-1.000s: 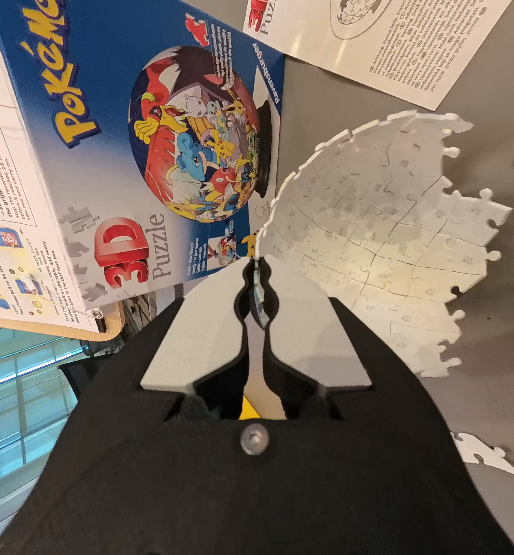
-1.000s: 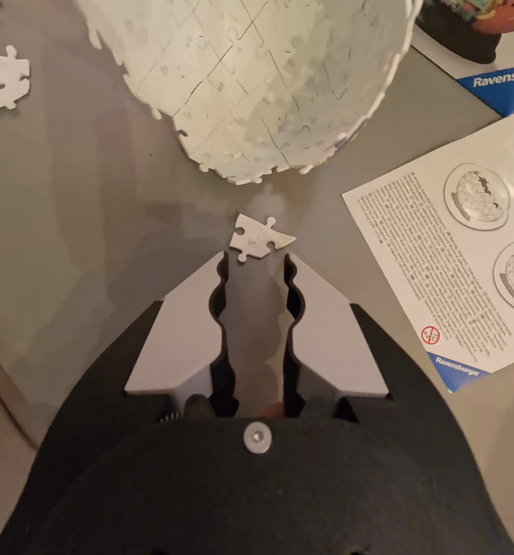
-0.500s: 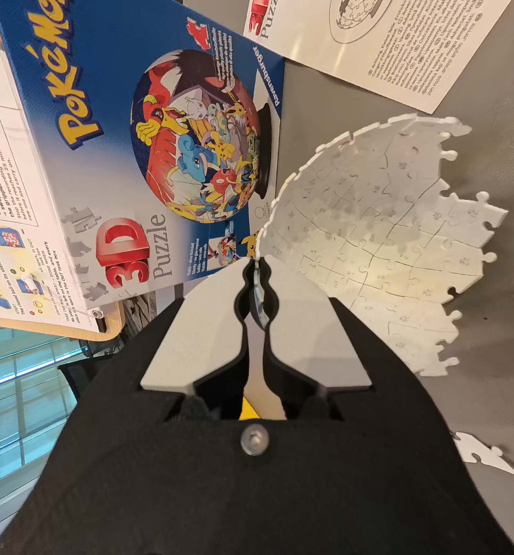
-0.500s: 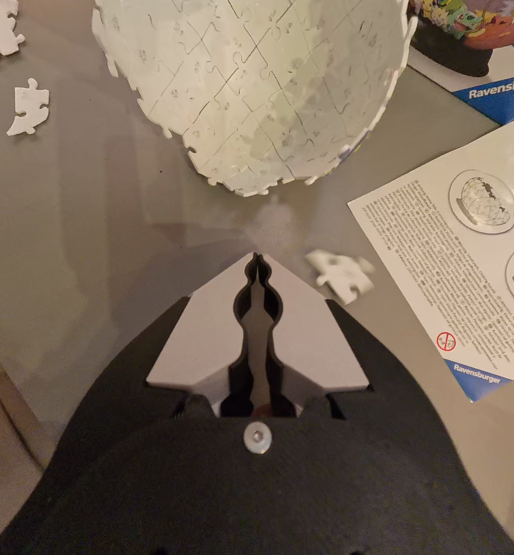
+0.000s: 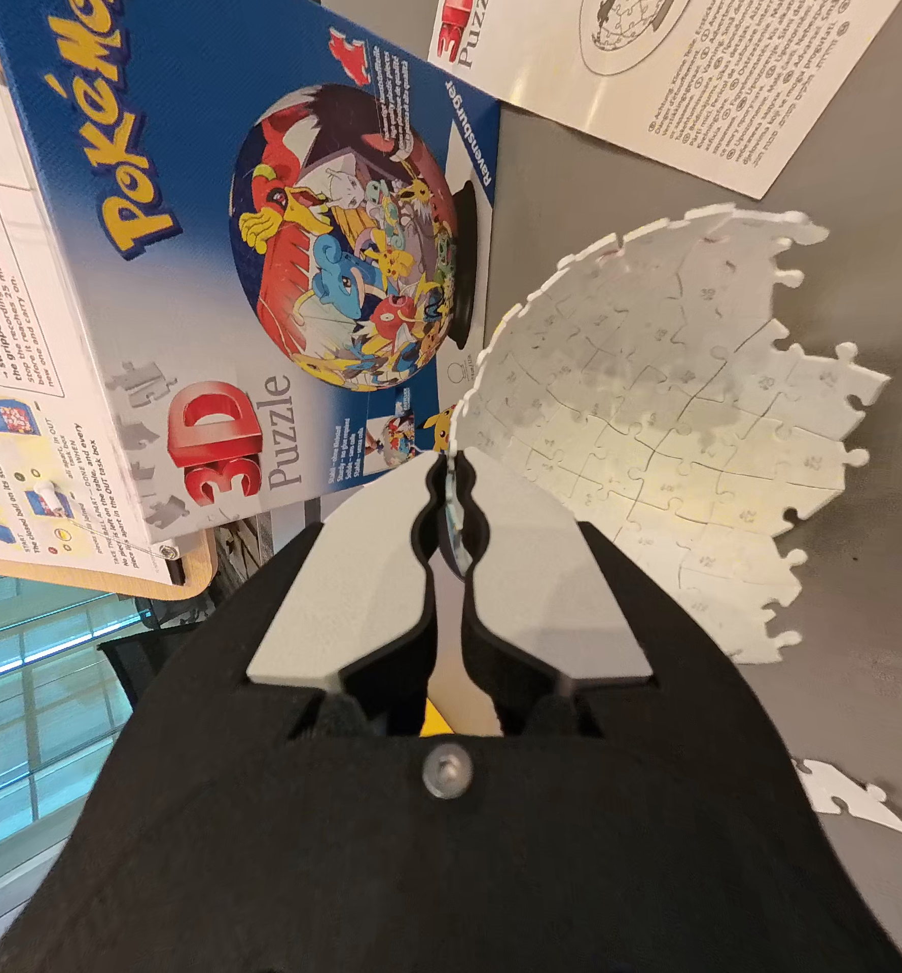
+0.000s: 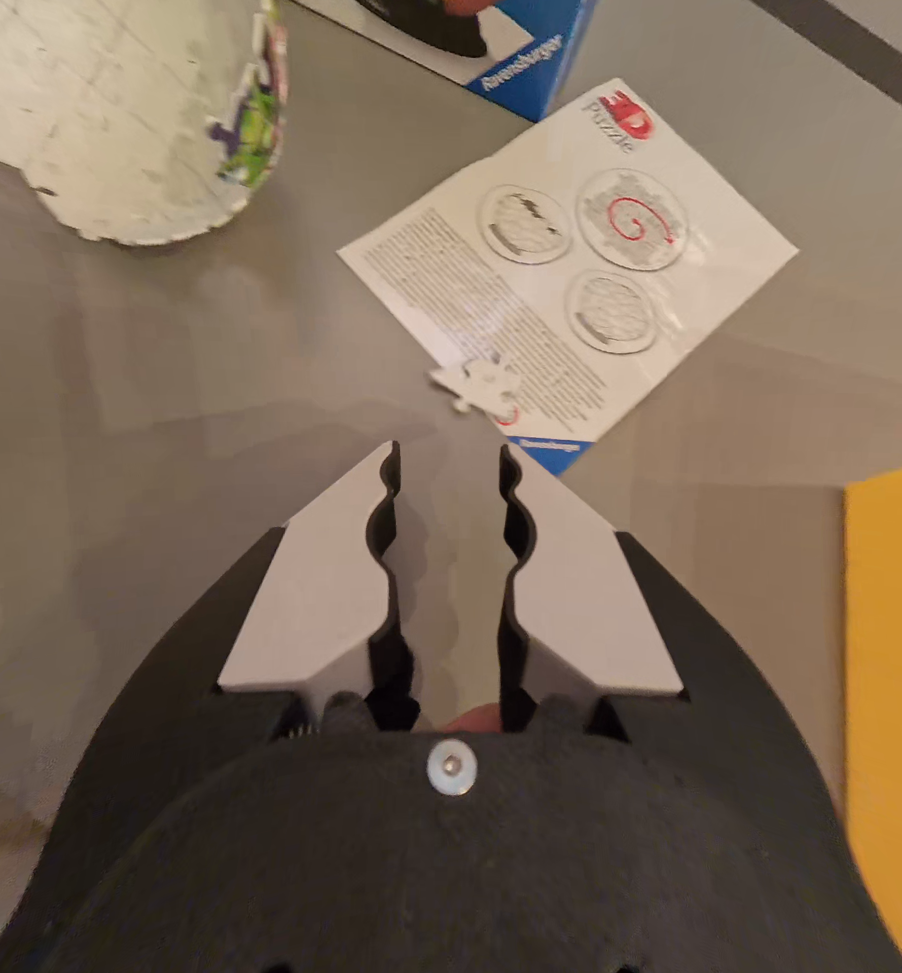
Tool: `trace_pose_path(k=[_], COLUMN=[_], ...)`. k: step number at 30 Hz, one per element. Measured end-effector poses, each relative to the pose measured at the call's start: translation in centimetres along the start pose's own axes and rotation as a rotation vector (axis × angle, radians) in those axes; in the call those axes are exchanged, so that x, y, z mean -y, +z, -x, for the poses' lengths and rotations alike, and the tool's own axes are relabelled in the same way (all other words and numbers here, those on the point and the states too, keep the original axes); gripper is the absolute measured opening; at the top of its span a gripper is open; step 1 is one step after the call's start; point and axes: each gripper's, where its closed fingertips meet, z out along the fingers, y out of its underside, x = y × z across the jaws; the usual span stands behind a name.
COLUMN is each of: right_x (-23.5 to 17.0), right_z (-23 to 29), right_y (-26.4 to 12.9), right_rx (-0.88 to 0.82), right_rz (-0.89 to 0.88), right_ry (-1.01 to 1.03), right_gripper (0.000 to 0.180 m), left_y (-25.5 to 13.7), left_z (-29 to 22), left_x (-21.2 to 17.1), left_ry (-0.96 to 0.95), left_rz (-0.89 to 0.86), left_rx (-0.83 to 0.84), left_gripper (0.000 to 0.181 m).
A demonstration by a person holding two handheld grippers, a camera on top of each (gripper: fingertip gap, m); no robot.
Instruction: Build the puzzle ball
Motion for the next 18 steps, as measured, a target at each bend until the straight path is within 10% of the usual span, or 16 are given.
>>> trace_pose_path(k=[18], right_x=[0.8], right_z=[0.1], right_y=[3.6], right_rx=[0.153], right_rz=[-0.001], right_ry=[-0.070], right_gripper=[0.020], left_y=[0.2], left_z=[0.1], left_x=[-0.3], left_ry=[-0.011], left_rz=[0.007], left_rx=[-0.006], left_gripper=[0.003])
